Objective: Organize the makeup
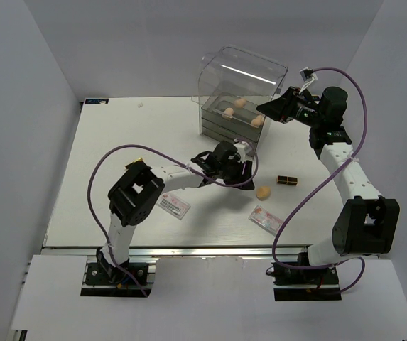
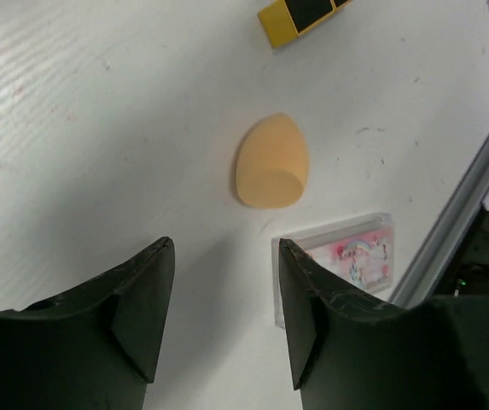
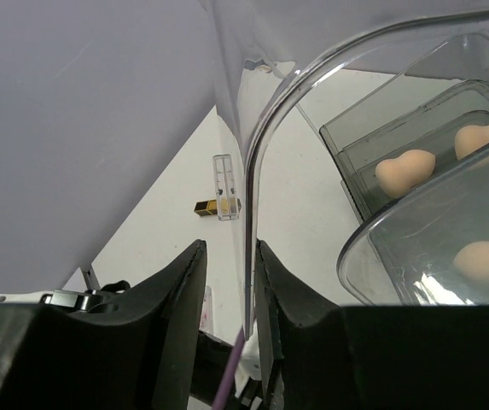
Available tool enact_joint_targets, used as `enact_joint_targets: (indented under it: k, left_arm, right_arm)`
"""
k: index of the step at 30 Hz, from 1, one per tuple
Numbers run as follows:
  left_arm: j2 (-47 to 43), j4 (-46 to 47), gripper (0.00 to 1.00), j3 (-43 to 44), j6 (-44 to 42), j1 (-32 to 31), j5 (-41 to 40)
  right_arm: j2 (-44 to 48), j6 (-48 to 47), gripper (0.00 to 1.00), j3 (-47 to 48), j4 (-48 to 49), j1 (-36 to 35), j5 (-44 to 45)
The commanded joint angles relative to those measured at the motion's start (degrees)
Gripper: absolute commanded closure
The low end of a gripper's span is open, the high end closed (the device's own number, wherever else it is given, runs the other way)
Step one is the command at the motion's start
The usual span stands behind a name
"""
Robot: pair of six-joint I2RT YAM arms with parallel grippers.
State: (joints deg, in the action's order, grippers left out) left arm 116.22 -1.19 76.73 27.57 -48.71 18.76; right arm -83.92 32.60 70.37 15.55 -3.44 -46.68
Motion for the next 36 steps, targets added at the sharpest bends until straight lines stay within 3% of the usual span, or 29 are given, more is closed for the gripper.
enact_joint_targets:
  k: [1, 3, 4, 19, 36]
  left_arm:
    - [1.3, -4.3, 0.38, 5.2, -4.8, -2.1, -1.8]
    - [3.3, -4.7, 0.28, 7.0, -4.5, -2.4, -1.2]
    - [3.7, -4.3, 0.28, 7.3, -4.0, -2.5, -0.9]
    - [6.8, -2.2, 0.27, 13.3, -3.4, -3.0, 1.4]
    - [11.6, -7.6, 0.31, 17.7, -6.6, -4.5, -1.0]
  right_arm:
    - [3.5, -0.2, 0.65, 0.3, 2.6, 0.0, -1.8]
    - [3.6, -0.2, 0.65, 0.1, 2.6, 0.0, -1.8]
    - [3.6, -0.2, 0.65, 0.1, 2.6, 0.0, -1.9]
    - [3.7, -0.3, 0.65, -0.5, 2.7, 0.0, -1.7]
    - [3.6, -0.1, 0.65, -0.5, 2.9, 0.0, -1.6]
